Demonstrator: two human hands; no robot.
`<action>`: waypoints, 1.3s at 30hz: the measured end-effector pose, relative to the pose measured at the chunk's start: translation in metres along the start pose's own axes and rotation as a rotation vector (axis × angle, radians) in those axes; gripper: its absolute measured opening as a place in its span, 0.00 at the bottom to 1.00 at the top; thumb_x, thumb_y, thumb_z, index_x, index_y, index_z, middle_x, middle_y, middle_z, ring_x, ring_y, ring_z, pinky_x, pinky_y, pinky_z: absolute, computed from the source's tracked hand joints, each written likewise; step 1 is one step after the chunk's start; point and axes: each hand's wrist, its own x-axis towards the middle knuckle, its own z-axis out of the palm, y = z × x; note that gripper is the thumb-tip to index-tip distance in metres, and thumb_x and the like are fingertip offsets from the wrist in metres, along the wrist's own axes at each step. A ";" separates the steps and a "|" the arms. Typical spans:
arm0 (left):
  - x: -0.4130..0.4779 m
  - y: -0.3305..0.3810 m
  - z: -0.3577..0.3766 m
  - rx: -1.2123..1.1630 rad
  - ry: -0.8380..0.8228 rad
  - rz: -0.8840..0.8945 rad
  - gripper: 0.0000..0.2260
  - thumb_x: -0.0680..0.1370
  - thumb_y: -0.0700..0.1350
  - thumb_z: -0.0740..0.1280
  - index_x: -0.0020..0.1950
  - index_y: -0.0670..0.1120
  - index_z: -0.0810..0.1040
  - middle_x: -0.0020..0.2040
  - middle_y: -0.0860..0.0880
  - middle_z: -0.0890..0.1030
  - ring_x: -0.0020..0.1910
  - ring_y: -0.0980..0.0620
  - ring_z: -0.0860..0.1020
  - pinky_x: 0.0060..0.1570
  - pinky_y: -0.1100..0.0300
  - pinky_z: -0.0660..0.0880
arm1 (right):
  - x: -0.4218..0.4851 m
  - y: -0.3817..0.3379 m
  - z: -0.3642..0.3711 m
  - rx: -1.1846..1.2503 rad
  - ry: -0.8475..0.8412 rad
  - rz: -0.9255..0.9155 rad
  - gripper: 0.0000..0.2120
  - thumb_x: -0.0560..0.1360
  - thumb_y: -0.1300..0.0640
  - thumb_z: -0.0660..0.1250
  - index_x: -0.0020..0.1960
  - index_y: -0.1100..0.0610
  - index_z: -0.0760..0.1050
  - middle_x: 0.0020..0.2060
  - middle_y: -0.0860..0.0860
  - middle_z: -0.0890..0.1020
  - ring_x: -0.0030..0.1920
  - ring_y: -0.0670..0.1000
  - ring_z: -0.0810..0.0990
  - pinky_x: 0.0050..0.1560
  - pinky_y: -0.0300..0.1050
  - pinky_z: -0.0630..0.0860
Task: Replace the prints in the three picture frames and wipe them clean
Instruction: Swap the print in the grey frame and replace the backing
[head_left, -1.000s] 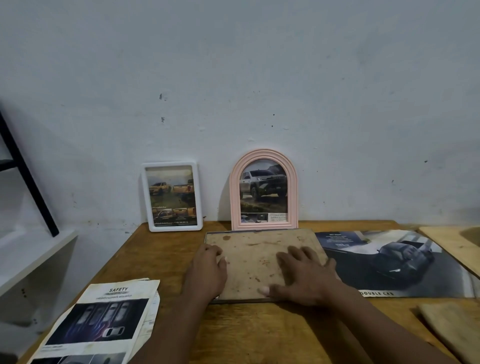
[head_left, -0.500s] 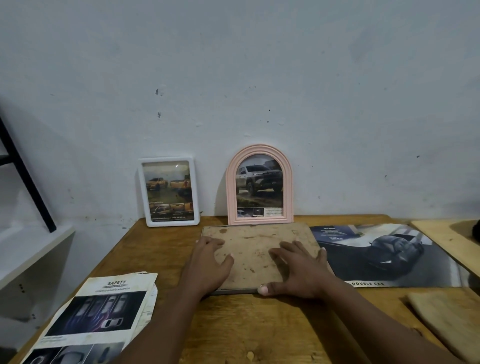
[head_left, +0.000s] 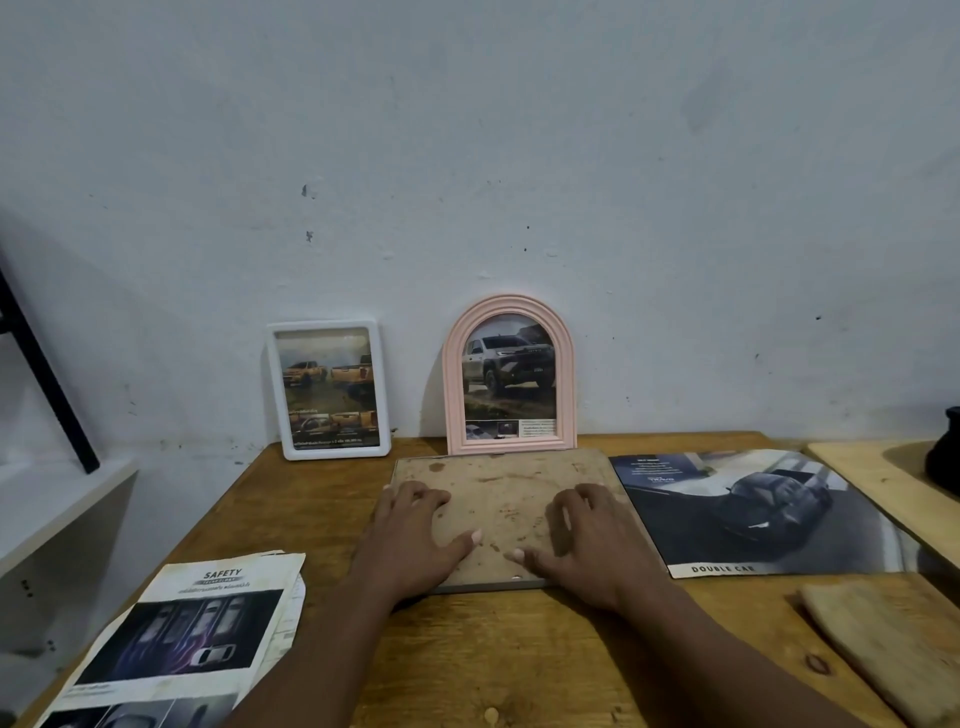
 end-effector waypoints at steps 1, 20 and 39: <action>0.000 0.001 -0.001 0.000 -0.004 -0.003 0.35 0.73 0.75 0.60 0.76 0.61 0.65 0.80 0.54 0.60 0.82 0.44 0.51 0.77 0.40 0.60 | -0.002 -0.001 0.000 -0.029 0.038 0.028 0.40 0.68 0.21 0.57 0.68 0.49 0.67 0.70 0.53 0.68 0.69 0.53 0.67 0.69 0.51 0.69; -0.005 0.011 -0.011 -0.117 0.011 -0.076 0.35 0.75 0.69 0.66 0.78 0.55 0.65 0.77 0.51 0.61 0.72 0.48 0.68 0.67 0.50 0.71 | -0.011 -0.007 -0.002 -0.032 0.009 0.159 0.34 0.76 0.29 0.56 0.71 0.53 0.64 0.71 0.57 0.67 0.72 0.57 0.63 0.72 0.54 0.66; 0.028 -0.002 -0.007 0.203 -0.078 -0.028 0.42 0.72 0.79 0.43 0.82 0.60 0.51 0.84 0.49 0.50 0.82 0.43 0.46 0.78 0.40 0.48 | 0.074 0.022 -0.006 -0.081 -0.095 0.072 0.35 0.79 0.31 0.48 0.78 0.53 0.55 0.80 0.54 0.57 0.81 0.57 0.49 0.77 0.67 0.45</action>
